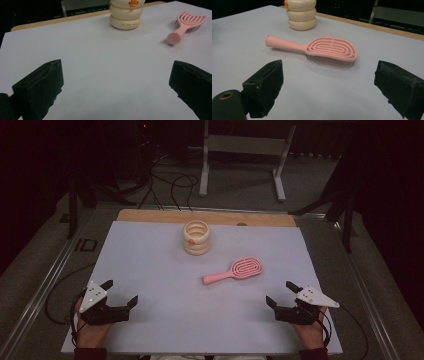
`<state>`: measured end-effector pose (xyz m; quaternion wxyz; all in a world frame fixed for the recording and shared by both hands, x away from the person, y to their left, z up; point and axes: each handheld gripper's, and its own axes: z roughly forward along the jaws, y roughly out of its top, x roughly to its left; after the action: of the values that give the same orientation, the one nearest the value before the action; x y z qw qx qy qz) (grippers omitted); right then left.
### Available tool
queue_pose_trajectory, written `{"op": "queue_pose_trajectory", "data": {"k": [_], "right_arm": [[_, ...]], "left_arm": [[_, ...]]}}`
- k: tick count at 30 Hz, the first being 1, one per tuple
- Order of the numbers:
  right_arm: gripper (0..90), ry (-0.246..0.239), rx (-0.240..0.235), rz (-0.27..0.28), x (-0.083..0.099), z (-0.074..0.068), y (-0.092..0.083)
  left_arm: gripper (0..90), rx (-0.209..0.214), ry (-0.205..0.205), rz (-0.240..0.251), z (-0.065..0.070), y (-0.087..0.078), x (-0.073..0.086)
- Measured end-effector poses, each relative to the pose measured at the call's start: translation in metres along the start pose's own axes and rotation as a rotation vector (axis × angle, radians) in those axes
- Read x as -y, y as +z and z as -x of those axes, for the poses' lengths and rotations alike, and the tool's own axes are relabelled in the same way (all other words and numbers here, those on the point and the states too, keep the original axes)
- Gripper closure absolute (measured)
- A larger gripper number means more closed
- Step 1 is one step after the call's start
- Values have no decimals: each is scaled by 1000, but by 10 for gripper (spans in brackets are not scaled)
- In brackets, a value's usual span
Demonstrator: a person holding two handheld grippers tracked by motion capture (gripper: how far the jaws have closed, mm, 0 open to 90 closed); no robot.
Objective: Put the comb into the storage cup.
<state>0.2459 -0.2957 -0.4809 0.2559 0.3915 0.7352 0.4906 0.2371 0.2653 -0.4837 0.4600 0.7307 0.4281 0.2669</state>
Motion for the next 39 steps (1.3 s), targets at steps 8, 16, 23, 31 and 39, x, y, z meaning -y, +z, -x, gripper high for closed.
{"op": "queue_pose_trajectory", "data": {"k": [8, 16, 23, 31, 39], "right_arm": [[87, 5, -5, -16, 2, 0, 4], [87, 31, -19, -28, 0, -2, 8], [88, 34, -2, -42, -6, -1, 11], [91, 48, 4, -66, -13, -1, 16], [92, 42, 1, -74, -21, 0, 22]], "left_arm": [[1, -2, 1, -8, 0, 2, 1], [2, -7, -2, -5, 1, 2, 1], [1, -13, -5, 4, 1, 1, 1], [1, -12, -3, 6, 3, 1, 2], [1, -21, -7, 10, 3, 0, 2]]}}
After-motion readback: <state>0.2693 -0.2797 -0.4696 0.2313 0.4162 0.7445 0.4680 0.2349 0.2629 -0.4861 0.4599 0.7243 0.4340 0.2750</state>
